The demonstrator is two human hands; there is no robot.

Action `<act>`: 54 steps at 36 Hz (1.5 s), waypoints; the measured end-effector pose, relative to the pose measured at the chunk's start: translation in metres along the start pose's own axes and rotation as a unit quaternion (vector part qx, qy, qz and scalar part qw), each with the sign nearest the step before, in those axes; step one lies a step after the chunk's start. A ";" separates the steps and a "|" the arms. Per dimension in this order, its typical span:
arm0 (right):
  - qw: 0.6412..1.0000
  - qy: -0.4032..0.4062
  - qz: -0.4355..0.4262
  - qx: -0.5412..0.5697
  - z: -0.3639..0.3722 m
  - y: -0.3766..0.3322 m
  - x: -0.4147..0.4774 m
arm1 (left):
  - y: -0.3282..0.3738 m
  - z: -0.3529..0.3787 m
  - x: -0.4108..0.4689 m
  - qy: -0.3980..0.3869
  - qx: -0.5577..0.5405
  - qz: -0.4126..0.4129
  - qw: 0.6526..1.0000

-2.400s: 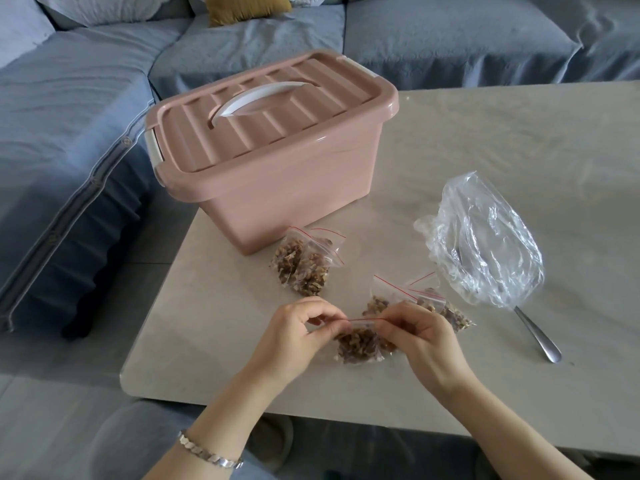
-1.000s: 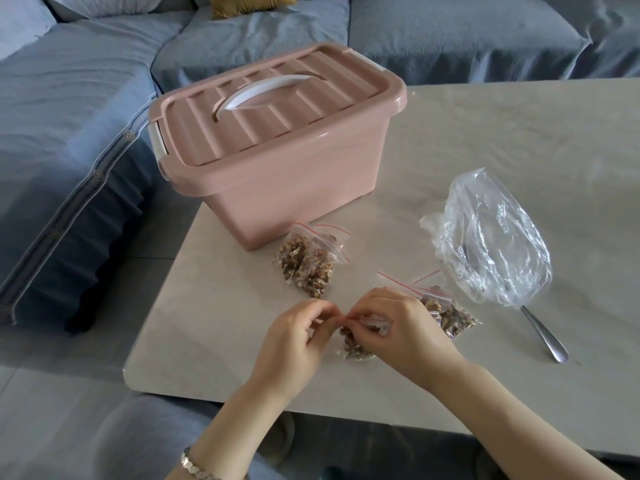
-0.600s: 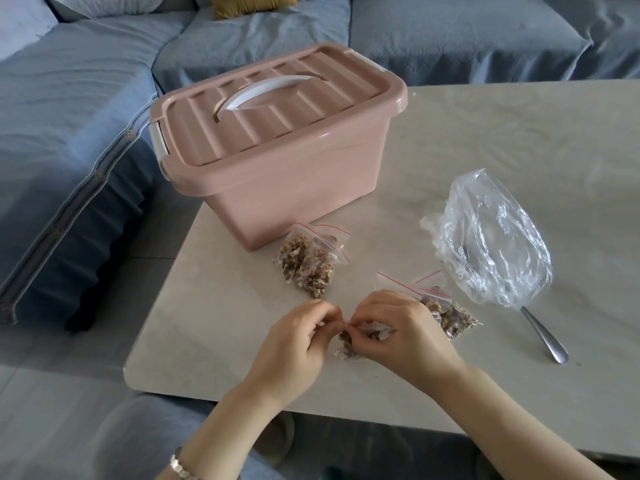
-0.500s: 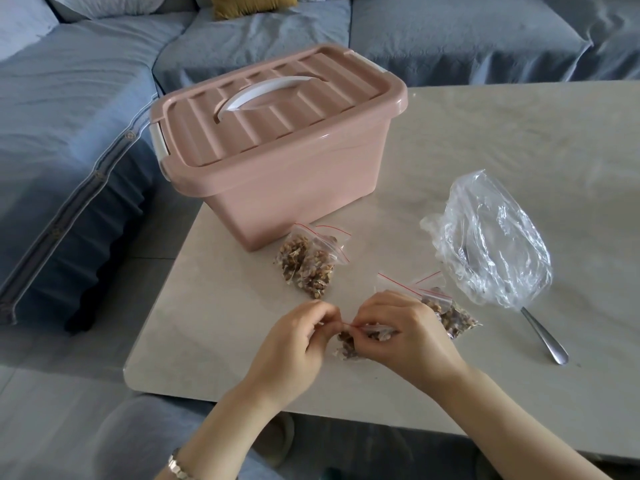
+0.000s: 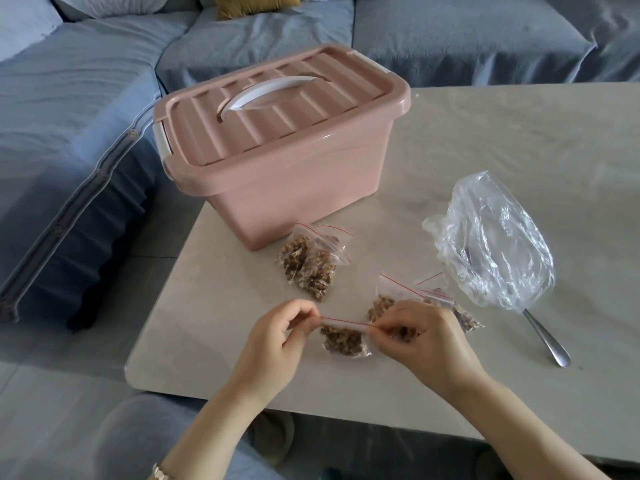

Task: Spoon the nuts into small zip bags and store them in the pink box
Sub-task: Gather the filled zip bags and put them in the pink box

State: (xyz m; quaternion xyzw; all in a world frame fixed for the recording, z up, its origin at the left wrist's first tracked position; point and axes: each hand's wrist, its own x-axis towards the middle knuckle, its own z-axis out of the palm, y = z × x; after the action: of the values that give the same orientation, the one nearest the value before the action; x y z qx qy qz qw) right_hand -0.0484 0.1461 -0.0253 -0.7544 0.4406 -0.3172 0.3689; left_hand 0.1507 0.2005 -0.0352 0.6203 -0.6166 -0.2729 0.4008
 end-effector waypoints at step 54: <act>0.997 -0.069 0.029 -0.011 0.049 -0.019 0.032 | 0.002 -0.002 0.014 0.028 -0.210 -0.179 0.961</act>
State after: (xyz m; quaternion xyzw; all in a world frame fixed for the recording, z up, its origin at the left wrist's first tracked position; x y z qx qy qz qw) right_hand 0.0122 0.1376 -0.0298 -0.7652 0.4394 -0.2488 0.3995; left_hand 0.1525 0.1870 -0.0306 0.6295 -0.4127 -0.4463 0.4840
